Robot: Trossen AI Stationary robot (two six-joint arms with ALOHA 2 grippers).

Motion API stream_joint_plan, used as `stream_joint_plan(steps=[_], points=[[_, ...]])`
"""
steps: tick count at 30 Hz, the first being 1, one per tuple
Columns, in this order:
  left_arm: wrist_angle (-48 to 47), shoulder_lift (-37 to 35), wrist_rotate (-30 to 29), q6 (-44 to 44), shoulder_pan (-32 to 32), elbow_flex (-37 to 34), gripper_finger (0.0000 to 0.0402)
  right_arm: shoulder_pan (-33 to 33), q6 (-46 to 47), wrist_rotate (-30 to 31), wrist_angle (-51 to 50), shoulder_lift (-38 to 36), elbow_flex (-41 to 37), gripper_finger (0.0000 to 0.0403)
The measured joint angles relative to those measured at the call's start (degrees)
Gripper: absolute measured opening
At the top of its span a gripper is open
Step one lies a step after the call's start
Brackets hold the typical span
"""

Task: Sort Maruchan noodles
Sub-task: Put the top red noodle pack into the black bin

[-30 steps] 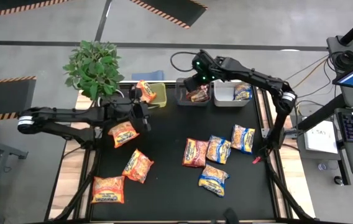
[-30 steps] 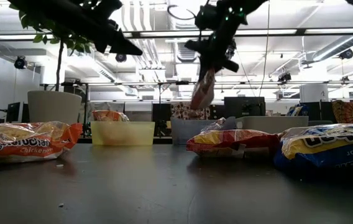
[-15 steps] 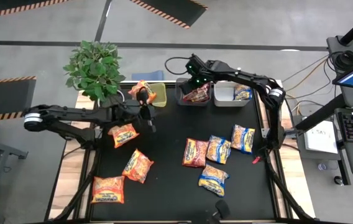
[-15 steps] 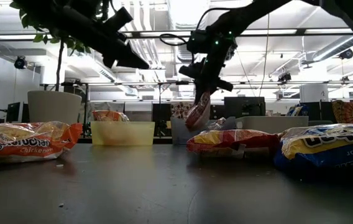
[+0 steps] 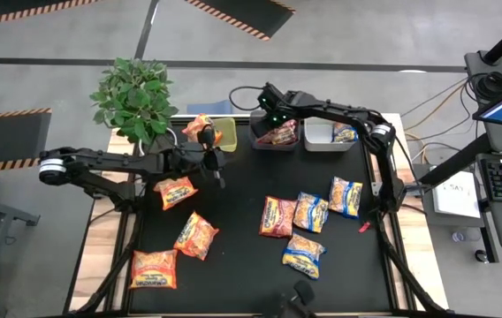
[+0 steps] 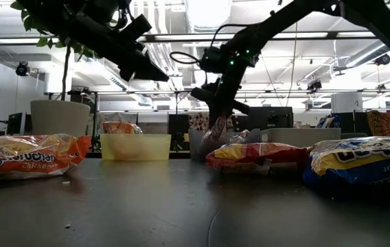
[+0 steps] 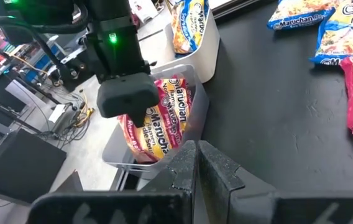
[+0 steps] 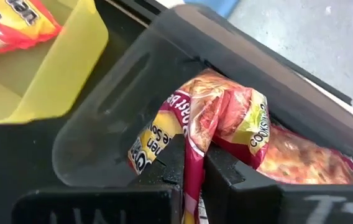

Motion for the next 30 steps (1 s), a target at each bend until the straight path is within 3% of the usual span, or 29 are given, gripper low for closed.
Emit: stream_joint_plan(steps=[10,18,30], points=[[0.21,0.01,0.01,-1.01,0.0,0.0,0.0,1.6,-0.53,-0.63,5.87,-0.45,0.0,0.0094],[1.19,0.01,0.03,-1.25,0.0,0.0,0.0,3.69,-0.99,-4.98,14.47,1.15,0.0,0.0154],[1.5,0.01,0.03,-1.9,0.0,0.0,0.0,3.48,-0.94,-4.46,18.4,2.89,0.0,0.0162]])
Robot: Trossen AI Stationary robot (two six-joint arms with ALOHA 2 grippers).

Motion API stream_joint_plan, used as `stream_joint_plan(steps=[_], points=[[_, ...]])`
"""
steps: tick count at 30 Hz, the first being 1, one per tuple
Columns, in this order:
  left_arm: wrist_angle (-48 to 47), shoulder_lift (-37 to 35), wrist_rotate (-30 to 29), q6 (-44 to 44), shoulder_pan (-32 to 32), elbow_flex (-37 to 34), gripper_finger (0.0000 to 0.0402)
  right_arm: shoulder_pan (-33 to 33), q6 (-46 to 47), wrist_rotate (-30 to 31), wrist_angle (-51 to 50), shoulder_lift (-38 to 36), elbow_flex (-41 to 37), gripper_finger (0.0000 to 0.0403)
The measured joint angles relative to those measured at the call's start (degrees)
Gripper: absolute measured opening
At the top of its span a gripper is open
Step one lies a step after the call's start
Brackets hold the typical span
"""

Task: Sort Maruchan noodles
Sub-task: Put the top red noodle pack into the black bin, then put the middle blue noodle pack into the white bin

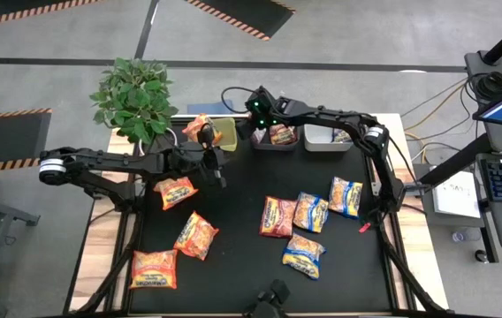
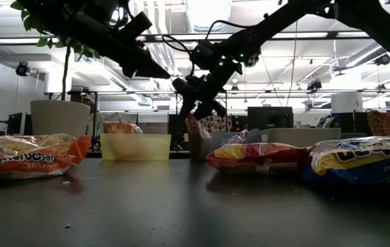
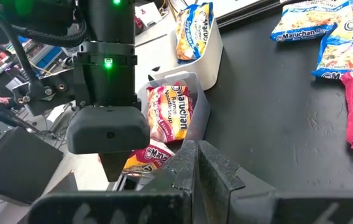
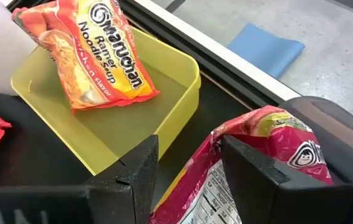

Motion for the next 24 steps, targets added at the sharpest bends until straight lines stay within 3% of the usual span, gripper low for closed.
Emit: stream_joint_plan(steps=[15,24], points=[[0.52,-0.11,0.0,-2.69,-0.04,0.0,0.0,-0.28,-1.34,-0.03,-2.04,-5.57,-0.02,0.0163],[0.5,-0.15,0.09,-5.63,-0.07,0.0,0.0,1.12,-4.64,-0.09,-17.51,-16.38,-0.02,0.0155]])
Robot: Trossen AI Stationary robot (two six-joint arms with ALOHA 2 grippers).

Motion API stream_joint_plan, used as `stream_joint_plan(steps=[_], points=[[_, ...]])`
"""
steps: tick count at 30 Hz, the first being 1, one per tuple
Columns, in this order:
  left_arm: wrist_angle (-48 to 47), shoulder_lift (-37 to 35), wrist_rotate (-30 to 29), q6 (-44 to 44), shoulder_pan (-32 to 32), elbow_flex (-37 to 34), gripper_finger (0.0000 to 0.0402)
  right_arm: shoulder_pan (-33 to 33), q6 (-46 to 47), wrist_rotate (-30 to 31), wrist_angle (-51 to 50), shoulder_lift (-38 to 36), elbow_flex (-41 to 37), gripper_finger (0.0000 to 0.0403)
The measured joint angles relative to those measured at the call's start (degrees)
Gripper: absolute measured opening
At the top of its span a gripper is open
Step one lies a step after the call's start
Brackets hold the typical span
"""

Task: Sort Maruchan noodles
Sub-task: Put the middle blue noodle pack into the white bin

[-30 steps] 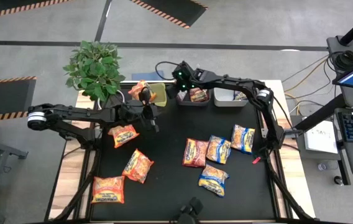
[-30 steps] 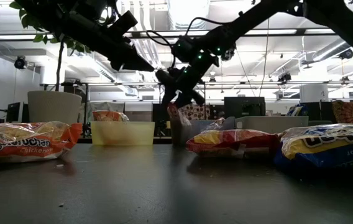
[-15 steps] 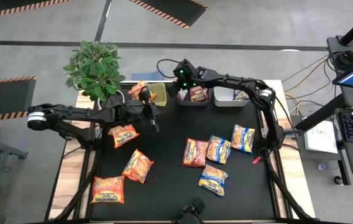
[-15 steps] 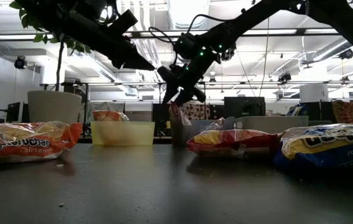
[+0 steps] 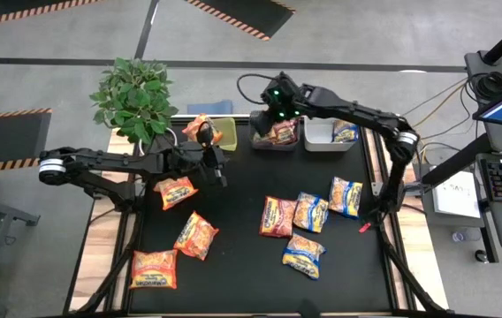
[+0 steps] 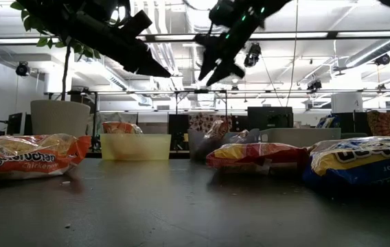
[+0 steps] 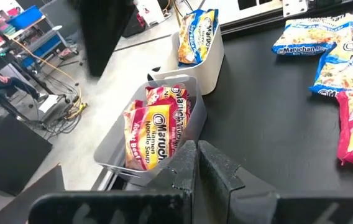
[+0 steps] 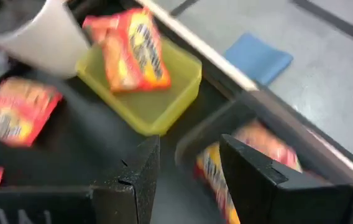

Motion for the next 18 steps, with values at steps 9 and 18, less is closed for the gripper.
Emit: stream_joint_plan(steps=[9,18], points=[[-0.31,0.0,0.02,-3.44,-0.15,0.0,0.0,7.08,-1.51,0.11,-18.8,-9.24,-1.13,0.0144],[-0.26,0.0,0.49,-5.73,-1.07,0.0,0.0,17.05,5.17,0.15,-17.91,-16.36,-15.33,0.0139]])
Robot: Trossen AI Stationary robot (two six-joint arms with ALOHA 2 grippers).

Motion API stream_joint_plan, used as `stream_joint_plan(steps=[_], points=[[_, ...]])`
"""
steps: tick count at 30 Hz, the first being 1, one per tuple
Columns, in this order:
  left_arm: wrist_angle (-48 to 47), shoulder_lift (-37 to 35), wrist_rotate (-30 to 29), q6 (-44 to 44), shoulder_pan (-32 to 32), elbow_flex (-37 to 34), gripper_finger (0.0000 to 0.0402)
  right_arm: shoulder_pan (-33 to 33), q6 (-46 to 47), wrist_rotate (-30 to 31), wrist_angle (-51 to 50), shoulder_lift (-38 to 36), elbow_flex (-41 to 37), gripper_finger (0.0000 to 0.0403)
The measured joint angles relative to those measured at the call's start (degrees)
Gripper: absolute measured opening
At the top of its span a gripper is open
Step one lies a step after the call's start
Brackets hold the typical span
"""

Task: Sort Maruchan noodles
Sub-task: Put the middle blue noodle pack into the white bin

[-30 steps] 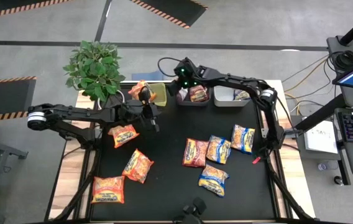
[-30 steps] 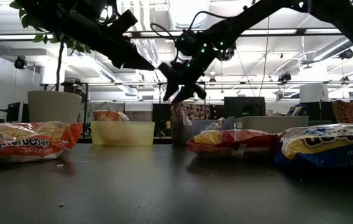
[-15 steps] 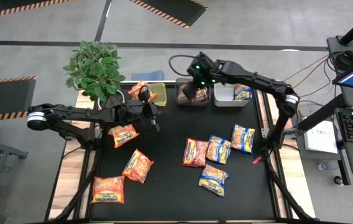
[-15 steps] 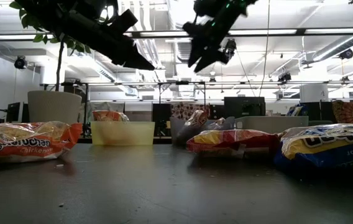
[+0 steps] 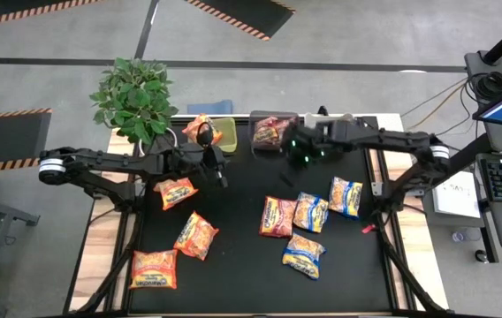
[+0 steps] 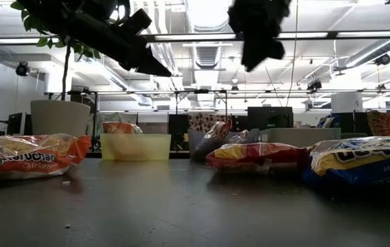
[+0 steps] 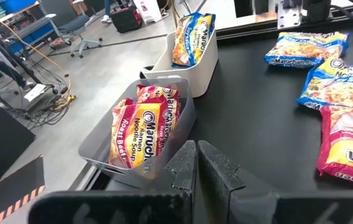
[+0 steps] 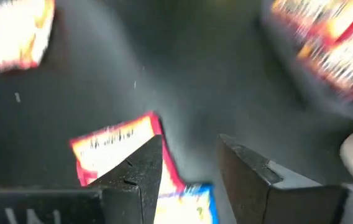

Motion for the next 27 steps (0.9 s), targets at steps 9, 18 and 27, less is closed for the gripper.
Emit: stream_joint_plan(steps=[9,18,27], points=[[0.11,0.0,0.01,-0.46,-0.11,0.0,0.0,8.68,7.07,-0.7,5.1,-4.14,-21.65,0.0102],[0.46,0.0,0.01,-0.46,-0.11,0.0,0.0,15.07,14.15,-4.9,8.49,-3.84,-33.81,0.0038],[0.79,0.0,0.01,-1.18,-0.11,0.0,0.0,15.32,15.93,-4.44,28.19,-3.71,-39.39,0.0009]])
